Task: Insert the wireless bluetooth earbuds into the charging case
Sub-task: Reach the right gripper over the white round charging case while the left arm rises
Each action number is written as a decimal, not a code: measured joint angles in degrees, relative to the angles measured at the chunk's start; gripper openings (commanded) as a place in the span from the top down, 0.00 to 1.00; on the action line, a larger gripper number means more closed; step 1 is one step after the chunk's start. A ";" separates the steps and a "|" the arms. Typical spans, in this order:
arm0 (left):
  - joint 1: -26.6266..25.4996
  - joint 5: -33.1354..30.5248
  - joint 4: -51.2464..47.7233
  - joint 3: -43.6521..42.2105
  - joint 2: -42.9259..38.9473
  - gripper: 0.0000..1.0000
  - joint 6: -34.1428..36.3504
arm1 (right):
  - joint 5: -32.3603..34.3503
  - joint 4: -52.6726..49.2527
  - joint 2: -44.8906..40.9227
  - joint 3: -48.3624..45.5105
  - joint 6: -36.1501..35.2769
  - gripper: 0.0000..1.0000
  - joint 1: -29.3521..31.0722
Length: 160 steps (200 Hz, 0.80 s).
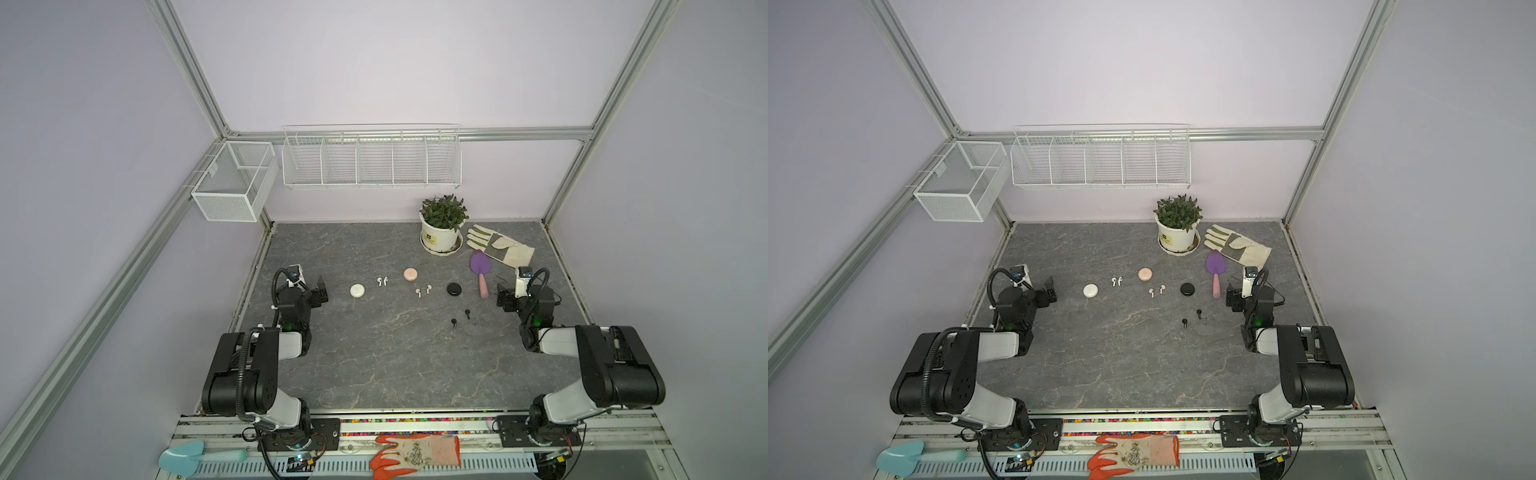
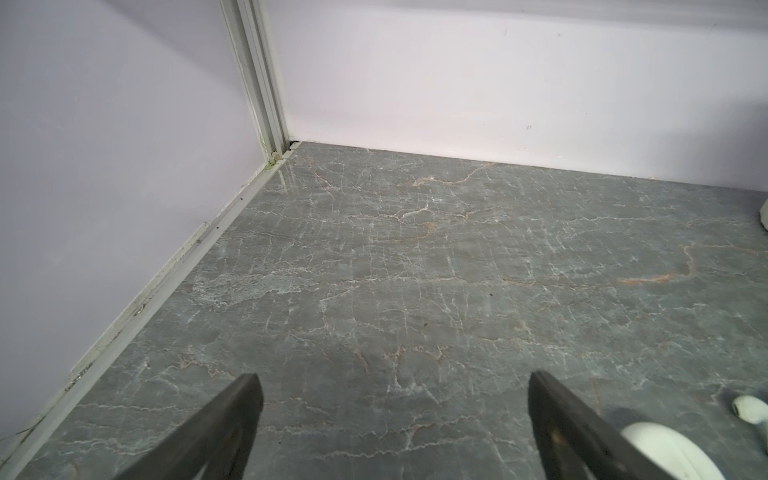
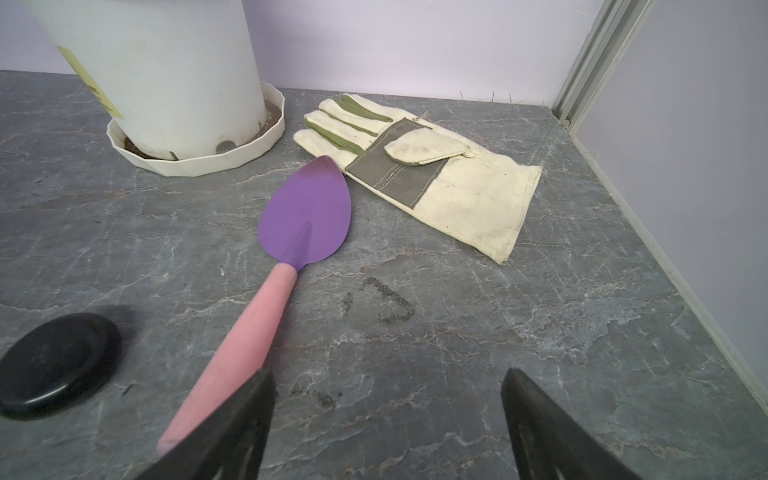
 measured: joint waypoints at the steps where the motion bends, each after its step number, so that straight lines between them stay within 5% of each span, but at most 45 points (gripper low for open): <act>1: 0.00 -0.02 0.04 0.00 0.00 0.01 -0.04 | 0.00 0.00 0.00 0.00 0.00 0.12 0.00; 81: -0.52 -3.39 -0.66 0.07 0.15 0.01 -0.33 | 1.77 -3.74 -2.34 0.44 -0.28 0.12 1.11; 127: -6.88 -13.11 -28.83 15.61 -10.51 0.01 -1.38 | 4.09 -19.45 -14.82 11.63 0.13 0.12 11.13; 160: -8.48 -11.56 -44.94 26.05 -16.13 0.01 -13.31 | 0.13 -24.57 -14.75 17.05 0.76 0.12 23.63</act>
